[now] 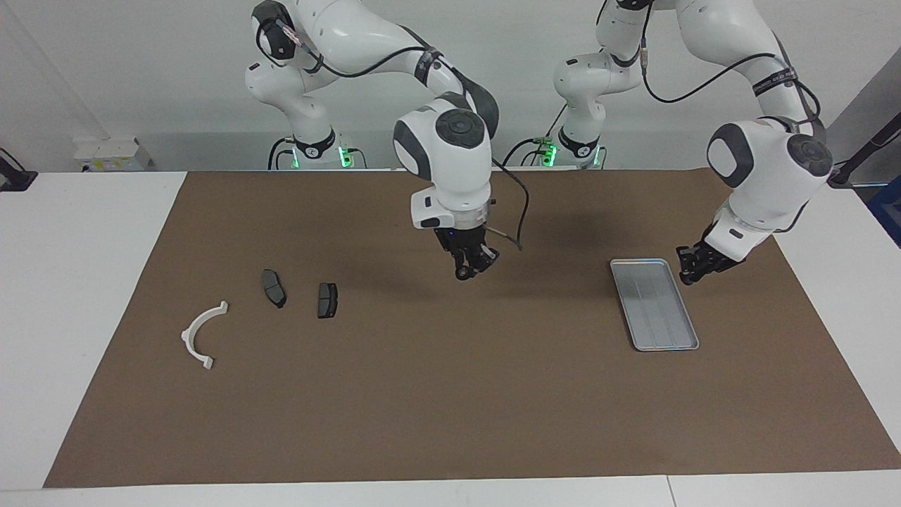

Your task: Pick bearing gear from pile to tray

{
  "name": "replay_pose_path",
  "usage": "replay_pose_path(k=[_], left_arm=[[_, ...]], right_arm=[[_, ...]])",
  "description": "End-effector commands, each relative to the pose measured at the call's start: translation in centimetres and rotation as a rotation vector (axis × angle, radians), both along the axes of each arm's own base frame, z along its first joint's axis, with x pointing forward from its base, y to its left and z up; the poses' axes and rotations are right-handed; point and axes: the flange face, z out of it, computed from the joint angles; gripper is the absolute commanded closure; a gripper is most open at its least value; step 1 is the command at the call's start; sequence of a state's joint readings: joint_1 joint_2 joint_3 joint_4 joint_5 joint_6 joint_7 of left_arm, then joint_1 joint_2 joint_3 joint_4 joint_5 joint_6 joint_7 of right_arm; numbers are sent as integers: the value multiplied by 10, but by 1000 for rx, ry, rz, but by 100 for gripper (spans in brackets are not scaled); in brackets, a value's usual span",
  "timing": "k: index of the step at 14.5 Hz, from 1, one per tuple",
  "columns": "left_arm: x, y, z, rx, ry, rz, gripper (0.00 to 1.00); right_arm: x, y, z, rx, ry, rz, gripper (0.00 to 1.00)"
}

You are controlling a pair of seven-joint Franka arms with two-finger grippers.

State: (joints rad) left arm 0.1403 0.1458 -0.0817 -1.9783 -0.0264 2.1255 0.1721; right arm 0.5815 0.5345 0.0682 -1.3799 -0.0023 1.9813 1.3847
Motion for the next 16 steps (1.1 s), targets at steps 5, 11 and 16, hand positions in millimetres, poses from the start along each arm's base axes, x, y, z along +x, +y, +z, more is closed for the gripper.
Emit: replay_pose_path(k=[5,11,16], left_arm=[[-35,-8,-42,-3,-43,-1,100],[-35,-24,-71,-5,-57,20,100],[-35,-39,-87,-8,-59,26,100]], right_arm=[[9,31,-99,4,-90,-45,100],[7,23,-127,6,-109,-39,100],[14,17,-105,-41,-51,-68,0]])
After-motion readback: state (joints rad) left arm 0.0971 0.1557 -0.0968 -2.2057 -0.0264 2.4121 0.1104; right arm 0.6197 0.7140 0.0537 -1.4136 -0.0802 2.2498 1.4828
